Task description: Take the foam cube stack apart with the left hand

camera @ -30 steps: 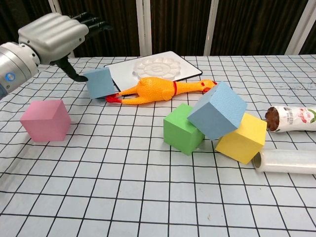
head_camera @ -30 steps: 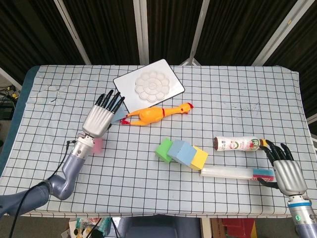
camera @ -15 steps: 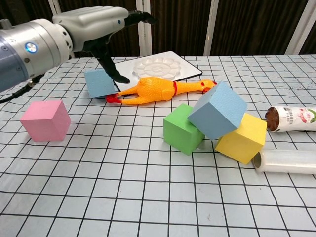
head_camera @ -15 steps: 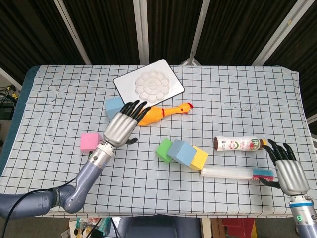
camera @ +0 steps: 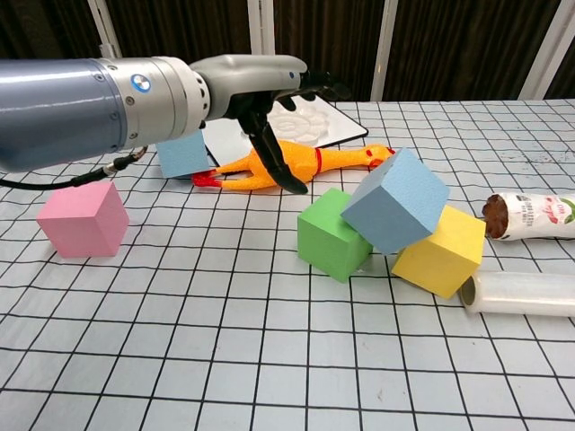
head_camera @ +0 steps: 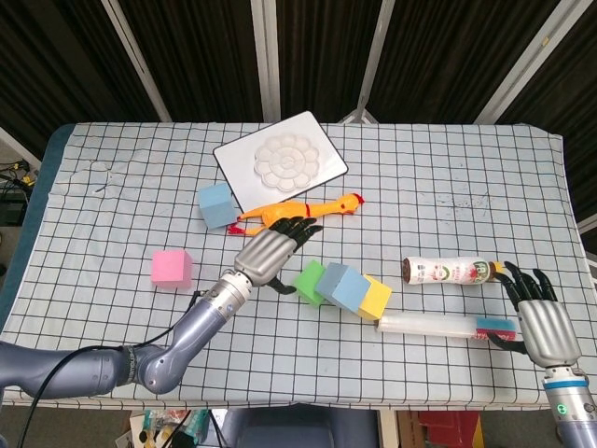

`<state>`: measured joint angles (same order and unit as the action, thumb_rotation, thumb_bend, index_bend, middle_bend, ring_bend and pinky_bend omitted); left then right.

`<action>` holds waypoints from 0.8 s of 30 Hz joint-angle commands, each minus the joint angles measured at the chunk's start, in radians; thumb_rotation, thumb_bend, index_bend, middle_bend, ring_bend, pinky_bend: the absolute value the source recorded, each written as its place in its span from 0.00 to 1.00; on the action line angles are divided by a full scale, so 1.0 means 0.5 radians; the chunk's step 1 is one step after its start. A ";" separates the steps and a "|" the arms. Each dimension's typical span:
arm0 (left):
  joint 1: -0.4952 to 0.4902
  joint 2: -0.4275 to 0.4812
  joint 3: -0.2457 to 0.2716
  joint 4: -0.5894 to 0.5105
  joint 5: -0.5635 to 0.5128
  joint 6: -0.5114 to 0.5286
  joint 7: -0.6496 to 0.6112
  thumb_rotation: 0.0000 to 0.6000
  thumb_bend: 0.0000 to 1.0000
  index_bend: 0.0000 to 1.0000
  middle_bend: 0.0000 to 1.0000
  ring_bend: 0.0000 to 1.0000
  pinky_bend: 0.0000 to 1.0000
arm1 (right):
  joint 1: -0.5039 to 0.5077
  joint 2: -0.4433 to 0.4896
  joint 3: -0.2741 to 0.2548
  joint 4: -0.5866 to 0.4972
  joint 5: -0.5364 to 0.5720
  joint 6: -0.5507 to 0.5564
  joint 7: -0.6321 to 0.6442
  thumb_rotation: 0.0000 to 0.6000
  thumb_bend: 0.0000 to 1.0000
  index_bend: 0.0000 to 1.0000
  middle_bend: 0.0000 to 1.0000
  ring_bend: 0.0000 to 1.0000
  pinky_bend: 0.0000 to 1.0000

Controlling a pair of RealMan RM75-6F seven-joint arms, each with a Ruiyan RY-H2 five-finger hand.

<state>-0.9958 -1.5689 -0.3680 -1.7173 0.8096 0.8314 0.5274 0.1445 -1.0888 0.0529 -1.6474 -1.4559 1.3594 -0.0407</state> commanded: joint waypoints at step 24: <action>-0.099 -0.450 0.121 0.508 0.631 0.075 -0.678 1.00 0.29 0.16 0.34 0.24 0.34 | 0.006 -0.003 0.003 0.002 0.017 -0.015 -0.009 1.00 0.03 0.18 0.07 0.16 0.04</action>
<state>-1.0524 -1.7568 -0.3137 -1.5056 1.0608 0.8153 0.2211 0.1477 -1.0906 0.0543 -1.6465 -1.4472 1.3522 -0.0456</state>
